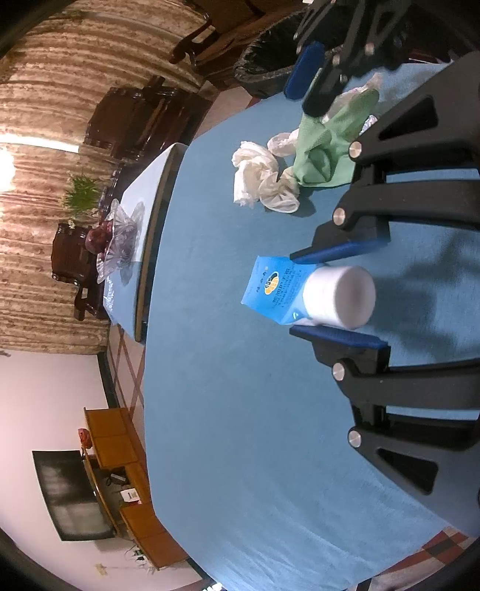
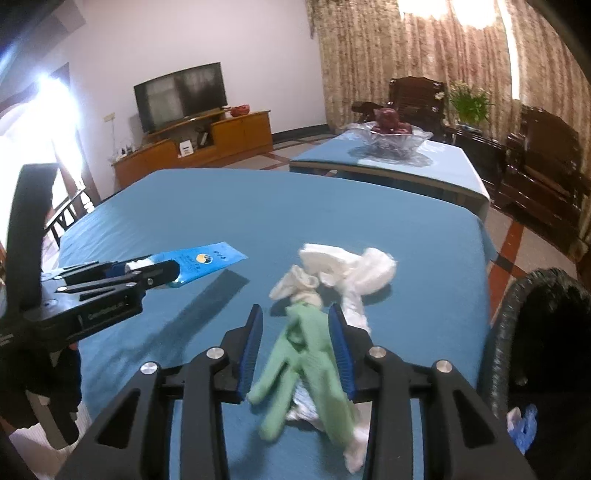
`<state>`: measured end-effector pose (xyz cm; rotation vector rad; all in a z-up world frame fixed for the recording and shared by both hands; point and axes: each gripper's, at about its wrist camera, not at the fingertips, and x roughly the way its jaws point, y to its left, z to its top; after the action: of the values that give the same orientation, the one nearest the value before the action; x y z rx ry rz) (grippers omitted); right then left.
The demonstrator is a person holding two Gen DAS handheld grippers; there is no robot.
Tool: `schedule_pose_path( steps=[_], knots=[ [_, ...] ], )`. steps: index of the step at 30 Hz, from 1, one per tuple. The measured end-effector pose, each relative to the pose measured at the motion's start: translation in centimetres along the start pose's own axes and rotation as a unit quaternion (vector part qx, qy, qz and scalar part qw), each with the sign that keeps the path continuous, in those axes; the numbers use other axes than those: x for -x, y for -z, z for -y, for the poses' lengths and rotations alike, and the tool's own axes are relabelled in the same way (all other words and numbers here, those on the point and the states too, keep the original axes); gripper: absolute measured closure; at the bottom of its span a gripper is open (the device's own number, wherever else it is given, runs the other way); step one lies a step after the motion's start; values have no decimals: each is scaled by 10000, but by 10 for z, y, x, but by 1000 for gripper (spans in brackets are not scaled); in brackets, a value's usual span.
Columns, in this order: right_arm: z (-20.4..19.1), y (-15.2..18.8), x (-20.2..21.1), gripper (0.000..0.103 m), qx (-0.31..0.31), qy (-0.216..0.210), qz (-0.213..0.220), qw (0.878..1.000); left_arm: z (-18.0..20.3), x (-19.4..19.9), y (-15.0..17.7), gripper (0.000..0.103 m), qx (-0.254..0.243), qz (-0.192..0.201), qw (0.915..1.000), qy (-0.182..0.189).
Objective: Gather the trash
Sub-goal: 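Hold the tube in the left gripper while the right regrips the glove with tissue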
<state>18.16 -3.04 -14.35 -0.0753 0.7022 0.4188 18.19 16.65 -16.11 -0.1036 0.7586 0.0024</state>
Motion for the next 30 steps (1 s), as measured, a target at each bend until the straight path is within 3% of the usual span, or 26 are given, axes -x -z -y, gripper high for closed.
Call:
schedule_pose_path(
  steps=[5,7,9,11,21,30],
  knots=[
    [-1,5,-27,72,46,173,-352,9992,-5,0,3,71,49,-29,10000,-6],
    [-1,9,-37,80,94,192,-520,9984,-7,-1,2,71,78,-40,10000,3],
    [0,12,-42,98,141,258,-623,9976,-8,-1,1,71,86,-32,10000,11],
    [0,11,-37,101,108,237,-525,9983,-7,0,0,71,87,-7,10000,10],
    [5,-15,13,102,-227,-267,211,9992,1,15,-8,71,50,188,9998,84],
    [-3,5,-12,102,-286,-349,-241,9987,0,14,-1,71,21,113,9999,33]
  ],
)
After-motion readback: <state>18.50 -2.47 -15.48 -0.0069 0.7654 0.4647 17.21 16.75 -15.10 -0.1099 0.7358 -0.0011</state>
